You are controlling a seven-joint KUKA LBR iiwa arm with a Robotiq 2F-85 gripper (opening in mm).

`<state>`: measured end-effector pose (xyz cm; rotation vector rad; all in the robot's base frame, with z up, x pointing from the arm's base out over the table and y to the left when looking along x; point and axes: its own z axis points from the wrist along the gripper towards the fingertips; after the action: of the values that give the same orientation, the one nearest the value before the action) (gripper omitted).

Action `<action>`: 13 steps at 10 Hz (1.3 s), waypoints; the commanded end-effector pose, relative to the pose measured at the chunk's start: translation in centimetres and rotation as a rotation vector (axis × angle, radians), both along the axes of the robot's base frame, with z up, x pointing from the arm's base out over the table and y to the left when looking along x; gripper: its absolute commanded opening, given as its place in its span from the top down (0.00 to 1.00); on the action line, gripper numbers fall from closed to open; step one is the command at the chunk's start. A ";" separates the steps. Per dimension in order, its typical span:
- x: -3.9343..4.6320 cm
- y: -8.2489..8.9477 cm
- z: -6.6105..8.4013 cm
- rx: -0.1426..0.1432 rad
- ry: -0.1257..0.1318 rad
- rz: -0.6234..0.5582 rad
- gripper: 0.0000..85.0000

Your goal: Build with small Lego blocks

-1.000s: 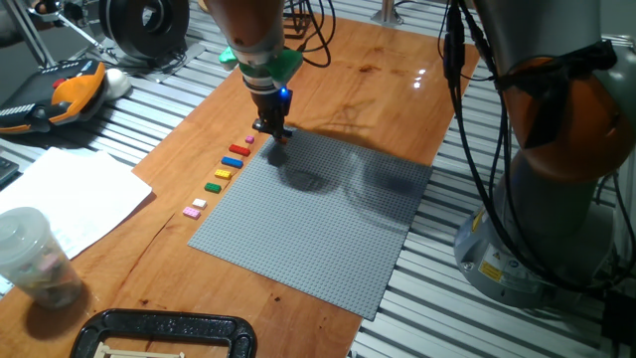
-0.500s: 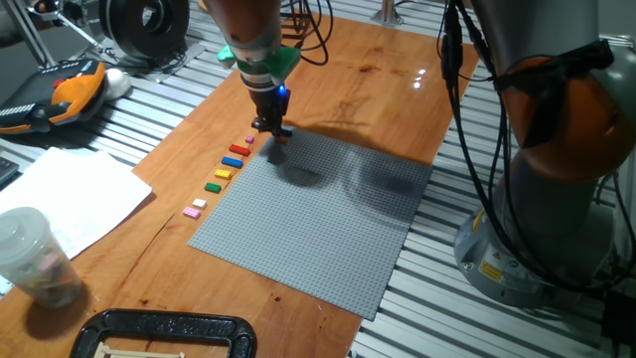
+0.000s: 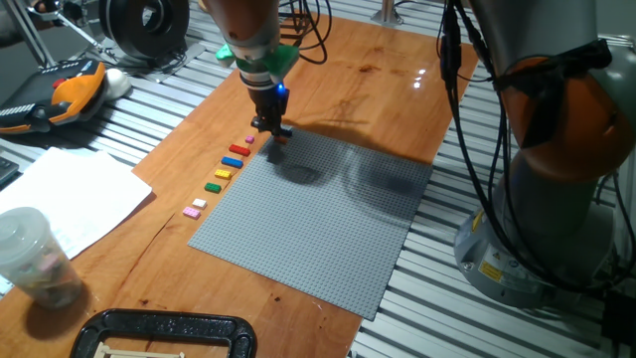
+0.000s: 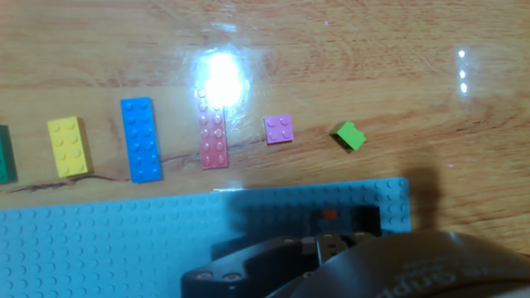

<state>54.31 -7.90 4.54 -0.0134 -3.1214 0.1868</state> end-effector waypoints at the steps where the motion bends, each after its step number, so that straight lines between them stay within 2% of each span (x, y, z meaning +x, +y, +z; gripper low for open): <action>1: 0.03 0.0 -0.1 0.000 0.000 0.002 1.00; 13: -0.11 -0.8 -1.5 -0.006 -0.026 0.022 1.00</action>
<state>54.31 -8.71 3.21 0.0177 -3.1518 0.1984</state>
